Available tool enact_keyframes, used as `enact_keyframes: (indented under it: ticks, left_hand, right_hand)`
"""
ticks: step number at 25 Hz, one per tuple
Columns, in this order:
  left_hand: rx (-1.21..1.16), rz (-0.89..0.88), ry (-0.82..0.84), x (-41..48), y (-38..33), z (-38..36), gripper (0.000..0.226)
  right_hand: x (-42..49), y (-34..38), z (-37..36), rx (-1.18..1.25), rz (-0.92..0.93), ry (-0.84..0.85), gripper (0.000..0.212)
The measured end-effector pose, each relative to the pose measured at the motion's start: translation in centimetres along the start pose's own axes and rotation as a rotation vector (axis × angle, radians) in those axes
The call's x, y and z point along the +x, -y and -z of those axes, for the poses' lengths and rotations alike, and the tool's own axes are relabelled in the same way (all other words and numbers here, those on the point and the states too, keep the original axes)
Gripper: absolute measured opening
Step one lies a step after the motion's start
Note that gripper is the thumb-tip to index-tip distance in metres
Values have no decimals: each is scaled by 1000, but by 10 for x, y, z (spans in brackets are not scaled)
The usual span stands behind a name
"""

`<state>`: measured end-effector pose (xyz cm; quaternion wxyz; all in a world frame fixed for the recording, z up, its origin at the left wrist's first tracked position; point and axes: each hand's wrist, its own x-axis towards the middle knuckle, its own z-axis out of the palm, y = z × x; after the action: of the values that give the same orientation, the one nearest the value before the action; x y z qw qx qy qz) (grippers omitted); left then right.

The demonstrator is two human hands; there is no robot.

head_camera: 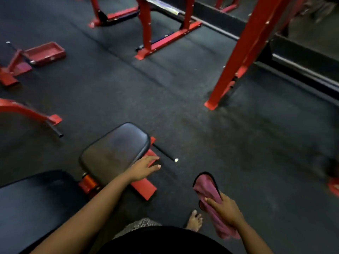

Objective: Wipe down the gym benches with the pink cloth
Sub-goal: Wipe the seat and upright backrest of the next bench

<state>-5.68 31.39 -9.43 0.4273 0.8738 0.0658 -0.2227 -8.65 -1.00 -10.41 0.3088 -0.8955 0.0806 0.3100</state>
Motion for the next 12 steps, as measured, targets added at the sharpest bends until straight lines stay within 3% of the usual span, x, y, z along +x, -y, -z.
enact_keyframes:
  ticks: [3,6,12]
  left_hand:
    - [-205,61,28,60,-76,-41,45]
    - [-255,101,61,99,-116,-77,45]
    - [-257,231,-136,154,-101,-104,34]
  right_hand:
    - [31,-37,74,-54,-1,-37,44]
    - [73,-66,142,-132,-24,-33,53]
    - [186,-41,211,-120,69,12,51]
